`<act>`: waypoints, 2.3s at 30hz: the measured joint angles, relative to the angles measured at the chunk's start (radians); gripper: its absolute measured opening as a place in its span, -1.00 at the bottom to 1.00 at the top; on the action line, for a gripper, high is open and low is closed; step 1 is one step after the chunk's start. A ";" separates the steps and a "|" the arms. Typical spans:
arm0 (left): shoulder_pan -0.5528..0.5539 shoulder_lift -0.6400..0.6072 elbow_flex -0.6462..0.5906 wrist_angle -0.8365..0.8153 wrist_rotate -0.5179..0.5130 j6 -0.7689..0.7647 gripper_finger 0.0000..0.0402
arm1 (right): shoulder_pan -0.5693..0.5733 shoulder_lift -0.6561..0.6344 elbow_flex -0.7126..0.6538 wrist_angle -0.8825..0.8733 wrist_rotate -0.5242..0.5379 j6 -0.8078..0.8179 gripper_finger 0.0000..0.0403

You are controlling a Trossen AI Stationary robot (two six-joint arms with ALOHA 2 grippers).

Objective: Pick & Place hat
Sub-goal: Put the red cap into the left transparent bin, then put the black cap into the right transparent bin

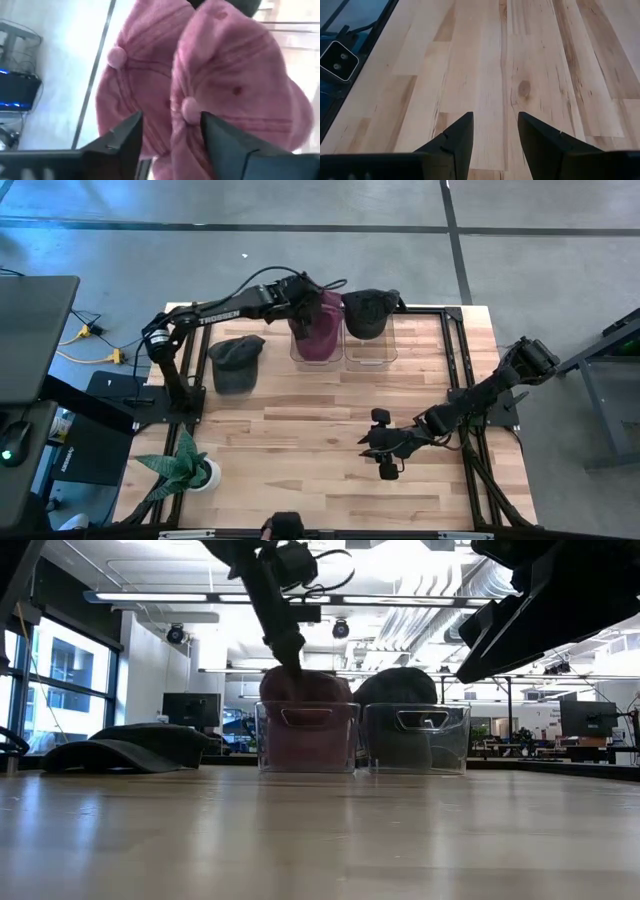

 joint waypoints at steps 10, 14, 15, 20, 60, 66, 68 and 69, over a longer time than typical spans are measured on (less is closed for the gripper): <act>-0.079 -0.081 0.172 -0.325 -0.009 -0.124 0.24 | 0.000 0.000 0.000 0.000 0.008 0.000 -0.26; -0.110 -0.121 0.202 -0.541 -0.005 -0.190 0.21 | 0.000 0.000 0.000 0.000 0.014 0.000 -0.26; -0.109 -0.134 0.200 -0.588 -0.001 -0.222 0.19 | 0.000 0.000 0.000 0.000 0.020 0.000 -0.26; -0.068 -0.210 0.071 -0.692 0.071 -0.334 0.12 | 0.000 0.000 0.000 0.000 0.047 -0.011 -0.26; -0.625 -0.280 -0.874 0.930 0.464 -0.963 -0.53 | -0.023 0.000 0.000 0.088 0.076 0.207 -0.26; -0.694 -0.298 -0.698 0.651 0.265 -0.849 -0.53 | -0.115 0.034 0.000 0.124 0.035 0.356 -0.03; -0.706 -0.300 -0.619 0.475 0.151 -0.808 -0.53 | -0.159 0.075 0.000 0.164 0.031 0.399 0.12; -0.709 -0.300 -0.582 0.369 0.090 -0.796 -0.53 | -0.183 0.097 0.000 0.181 0.028 0.421 0.19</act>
